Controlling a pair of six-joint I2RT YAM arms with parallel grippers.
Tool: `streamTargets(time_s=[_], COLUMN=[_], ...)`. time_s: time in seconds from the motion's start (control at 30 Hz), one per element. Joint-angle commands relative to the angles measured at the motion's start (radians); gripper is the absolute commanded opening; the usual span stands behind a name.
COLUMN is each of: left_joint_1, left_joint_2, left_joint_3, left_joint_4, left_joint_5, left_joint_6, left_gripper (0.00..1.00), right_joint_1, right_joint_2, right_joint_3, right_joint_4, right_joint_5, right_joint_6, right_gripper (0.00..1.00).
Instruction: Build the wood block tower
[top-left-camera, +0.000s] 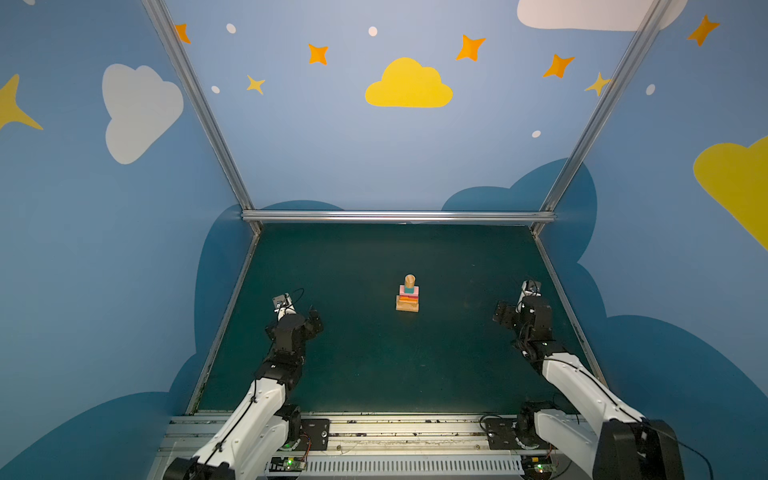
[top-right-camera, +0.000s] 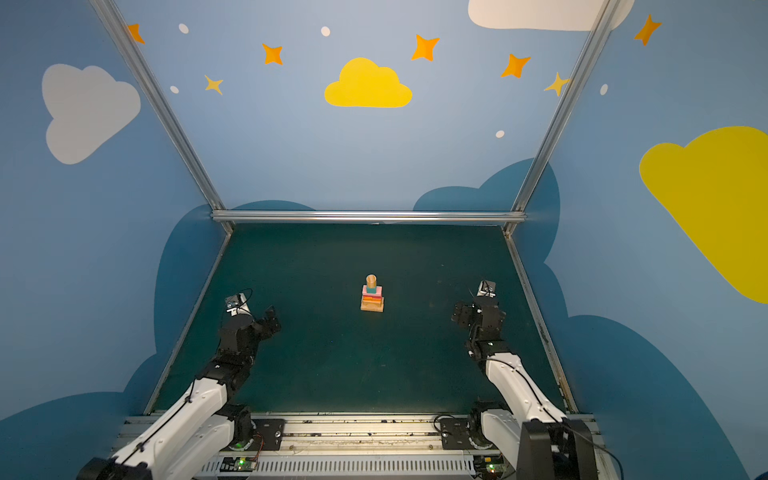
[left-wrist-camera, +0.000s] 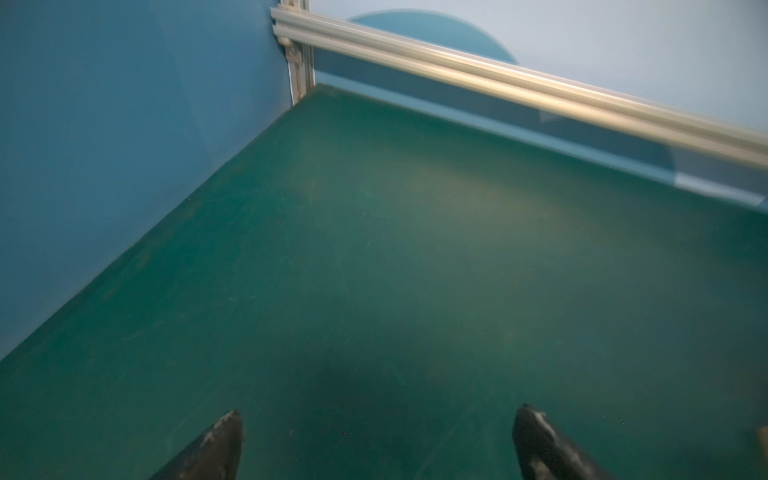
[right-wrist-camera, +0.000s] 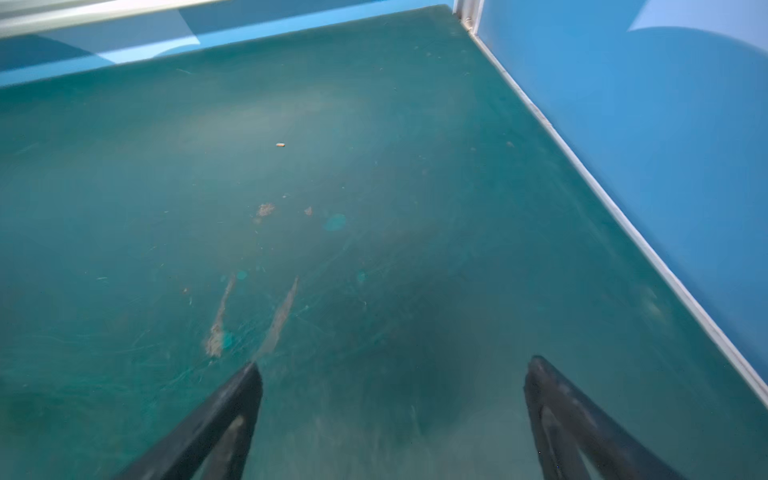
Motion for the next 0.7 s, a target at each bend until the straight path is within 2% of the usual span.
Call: streamTargets(time_s=[0.0,0.1,0.17,0.37,0.47,0.57,0.67], left_joint_1=[0.005,0.011,0.020,0.058,0.075,0.113,0.143], left_joint_2=[0.104,0.258,0.332,0.487,0.592,0.597,0.636], left_joint_3=[0.012,0.044,0.094,0.153,0.169,0.204,0.178], left_joint_4=[0.234,0.322,0.320,0.439,0.518,0.445,0.515], left_joint_5=[-0.041,-0.034,-0.051,0.040,0.067,0.135,0.191], left_joint_6=[0.090,0.156,0.147,0.170,0.176,0.154,0.136], left_gripper=[1.00,1.00,1.00,1.00,1.00,1.00,1.00], right_joint_1=[-0.011,-0.027,-0.039,-0.052,-0.053,-0.057,-0.057], right_joint_2=[0.056,0.108,0.144,0.252,0.289,0.374,0.484], right_joint_3=[-0.001,-0.021,-0.033,-0.042,-0.022,-0.011,-0.031], right_joint_4=[0.199,0.299,0.359,0.499,0.534,0.589,0.753], right_joint_5=[-0.042,-0.060,-0.085,-0.134,-0.149,-0.196,-0.267], right_joint_6=[-0.064,-0.073,-0.072,-0.084,-0.128,-0.141,-0.175], right_gripper=[0.96,0.96,0.96,0.96,0.96,0.96,0.96])
